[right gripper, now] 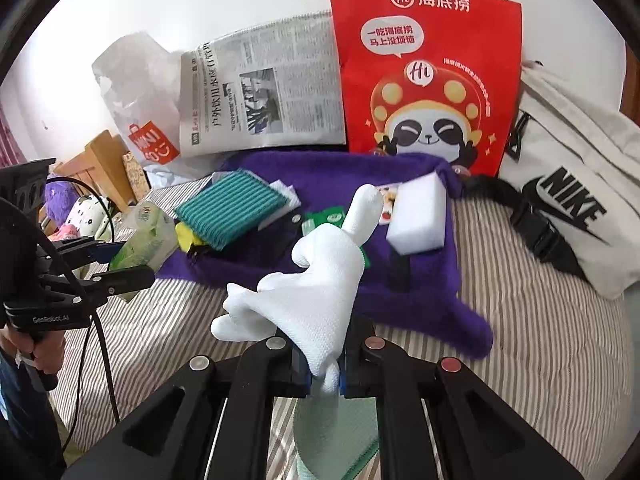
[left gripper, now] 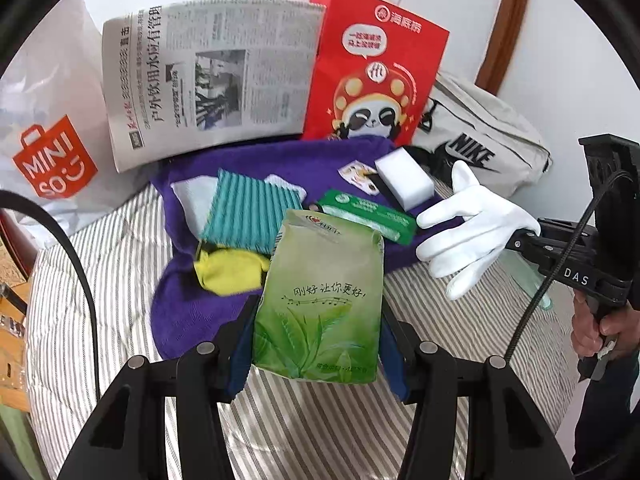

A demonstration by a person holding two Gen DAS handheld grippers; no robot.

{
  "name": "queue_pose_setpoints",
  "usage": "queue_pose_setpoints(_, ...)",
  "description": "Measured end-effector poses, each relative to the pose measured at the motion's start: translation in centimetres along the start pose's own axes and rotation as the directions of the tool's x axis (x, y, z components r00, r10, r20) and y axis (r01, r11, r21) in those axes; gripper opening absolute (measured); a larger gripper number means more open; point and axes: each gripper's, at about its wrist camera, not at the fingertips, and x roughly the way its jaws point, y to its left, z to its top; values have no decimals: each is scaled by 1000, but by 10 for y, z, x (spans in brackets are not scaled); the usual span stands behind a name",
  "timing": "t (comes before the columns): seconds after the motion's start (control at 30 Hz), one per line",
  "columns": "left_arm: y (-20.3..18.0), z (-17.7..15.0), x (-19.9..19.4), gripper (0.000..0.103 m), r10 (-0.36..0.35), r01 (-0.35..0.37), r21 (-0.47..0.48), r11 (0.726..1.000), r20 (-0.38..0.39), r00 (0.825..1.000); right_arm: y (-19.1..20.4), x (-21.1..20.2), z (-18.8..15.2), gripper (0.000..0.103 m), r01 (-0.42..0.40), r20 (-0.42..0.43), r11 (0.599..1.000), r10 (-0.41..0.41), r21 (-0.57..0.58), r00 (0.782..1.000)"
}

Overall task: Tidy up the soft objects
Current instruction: 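Carry the green tissue pack and white glove over the purple towel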

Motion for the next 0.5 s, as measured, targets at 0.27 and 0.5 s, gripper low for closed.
queue_pose_setpoints(0.27, 11, 22, 2, 52, 25, -25, -34, 999, 21, 999, 1, 15, 28, 9, 17, 9, 1000, -17, -12, 1000)
queue_pose_setpoints(0.5, 24, 46, 13, 52, 51, -50, -52, 997, 31, 998, -9, 32, 57, 9, 28, 20, 1000, -28, 12, 999)
